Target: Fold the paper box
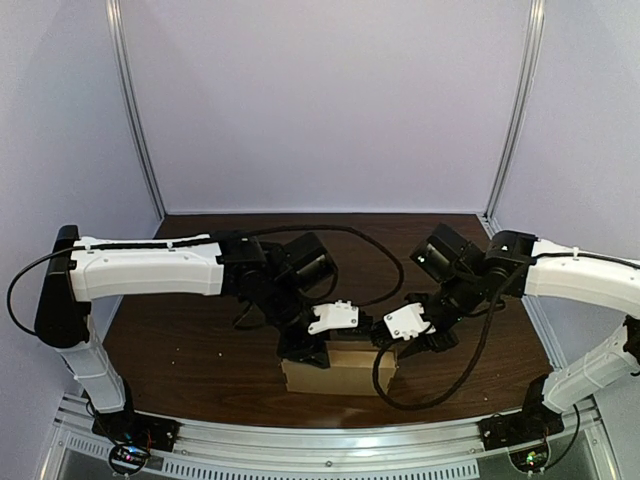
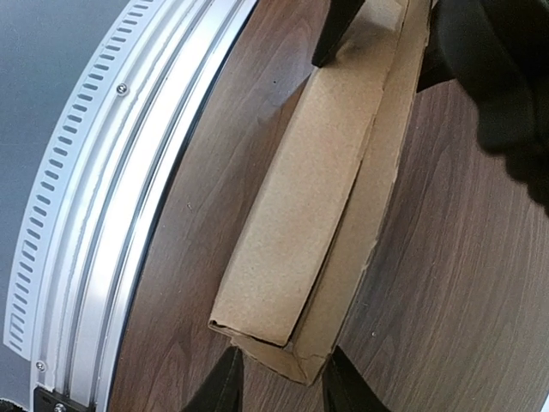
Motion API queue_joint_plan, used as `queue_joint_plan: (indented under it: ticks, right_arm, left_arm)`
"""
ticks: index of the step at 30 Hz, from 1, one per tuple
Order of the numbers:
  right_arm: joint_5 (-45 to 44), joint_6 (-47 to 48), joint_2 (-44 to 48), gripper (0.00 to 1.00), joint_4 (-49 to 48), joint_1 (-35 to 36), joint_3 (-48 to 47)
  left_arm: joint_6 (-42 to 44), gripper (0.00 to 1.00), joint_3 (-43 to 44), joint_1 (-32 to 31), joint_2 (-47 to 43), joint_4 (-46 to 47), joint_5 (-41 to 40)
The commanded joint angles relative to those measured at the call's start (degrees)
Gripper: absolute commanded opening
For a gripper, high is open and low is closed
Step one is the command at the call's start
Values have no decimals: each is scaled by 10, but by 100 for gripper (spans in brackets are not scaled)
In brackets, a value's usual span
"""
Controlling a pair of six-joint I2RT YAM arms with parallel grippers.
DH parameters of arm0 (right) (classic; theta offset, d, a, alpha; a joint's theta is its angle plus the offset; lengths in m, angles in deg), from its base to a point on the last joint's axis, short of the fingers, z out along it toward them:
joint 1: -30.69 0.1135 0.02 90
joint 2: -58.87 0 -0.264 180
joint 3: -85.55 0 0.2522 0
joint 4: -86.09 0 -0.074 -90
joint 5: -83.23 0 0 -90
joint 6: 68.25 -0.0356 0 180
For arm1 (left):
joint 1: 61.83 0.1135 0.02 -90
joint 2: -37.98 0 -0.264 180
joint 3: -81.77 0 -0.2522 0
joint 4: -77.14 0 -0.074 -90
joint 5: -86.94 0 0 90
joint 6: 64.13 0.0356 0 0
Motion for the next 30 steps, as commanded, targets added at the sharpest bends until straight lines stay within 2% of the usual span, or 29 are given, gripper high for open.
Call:
queue_joint_plan:
  ticks: [1, 14, 30]
  right_arm:
    - [-11, 5, 13, 31, 17, 8, -9]
    - [-129, 9, 27, 28, 4, 62, 6]
    - [-206, 7, 37, 24, -12, 106, 22]
  left_arm:
    - [1, 34, -10, -2, -6, 22, -16]
    - [-8, 34, -10, -2, -1, 23, -42]
    - [-17, 33, -9, -2, 5, 25, -58]
